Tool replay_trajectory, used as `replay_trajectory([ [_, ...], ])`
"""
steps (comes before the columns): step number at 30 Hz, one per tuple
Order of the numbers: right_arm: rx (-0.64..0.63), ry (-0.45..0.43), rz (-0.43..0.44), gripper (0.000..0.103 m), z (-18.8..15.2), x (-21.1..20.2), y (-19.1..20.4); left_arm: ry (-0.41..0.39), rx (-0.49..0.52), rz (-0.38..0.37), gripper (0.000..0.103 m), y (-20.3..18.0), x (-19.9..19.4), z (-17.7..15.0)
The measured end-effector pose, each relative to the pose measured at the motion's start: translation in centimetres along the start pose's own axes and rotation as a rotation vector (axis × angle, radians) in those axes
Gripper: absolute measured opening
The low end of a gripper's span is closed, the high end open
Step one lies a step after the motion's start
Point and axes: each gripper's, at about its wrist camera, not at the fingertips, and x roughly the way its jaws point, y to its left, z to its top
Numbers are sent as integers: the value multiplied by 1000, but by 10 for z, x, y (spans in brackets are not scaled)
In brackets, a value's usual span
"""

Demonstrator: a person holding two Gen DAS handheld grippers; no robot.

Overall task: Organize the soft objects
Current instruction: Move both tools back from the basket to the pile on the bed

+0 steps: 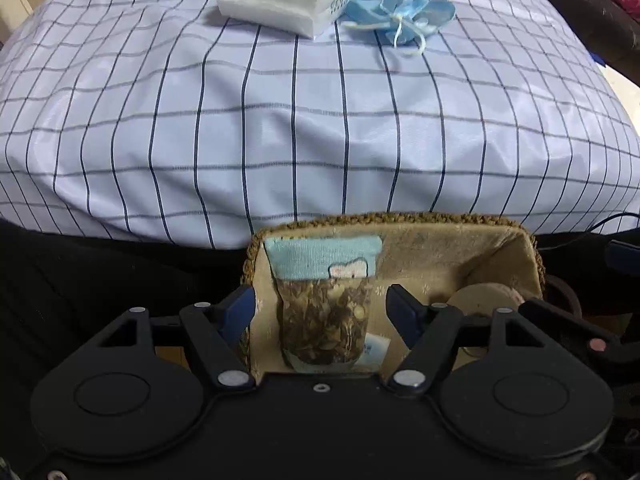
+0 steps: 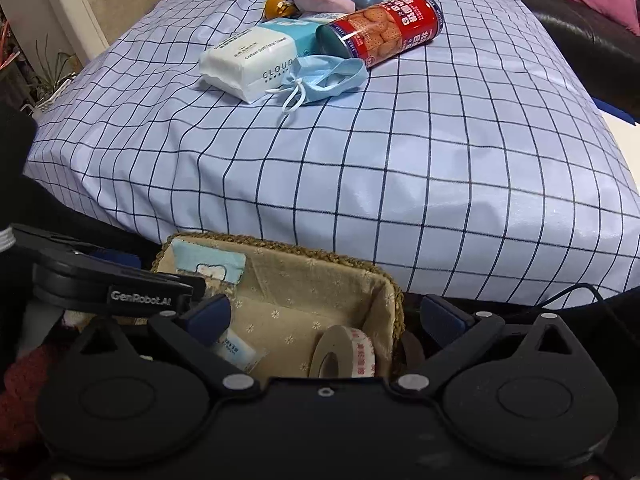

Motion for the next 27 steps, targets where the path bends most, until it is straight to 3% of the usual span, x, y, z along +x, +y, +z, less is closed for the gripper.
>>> replay_trajectory([
  [7,32,-52,-27,102,23,2,-15,-79,12,1,70,3,-11,23],
  [11,48,-98,-61,102,43,4,-26,-136,24,23,78,7,-14,45],
  [19,115,-133,-90,102,80,20,-42,-258,39,53,79,20,-12,90],
  [27,127,-171,-105,101,109,36,-31,-292,69,67,79,40,9,119],
])
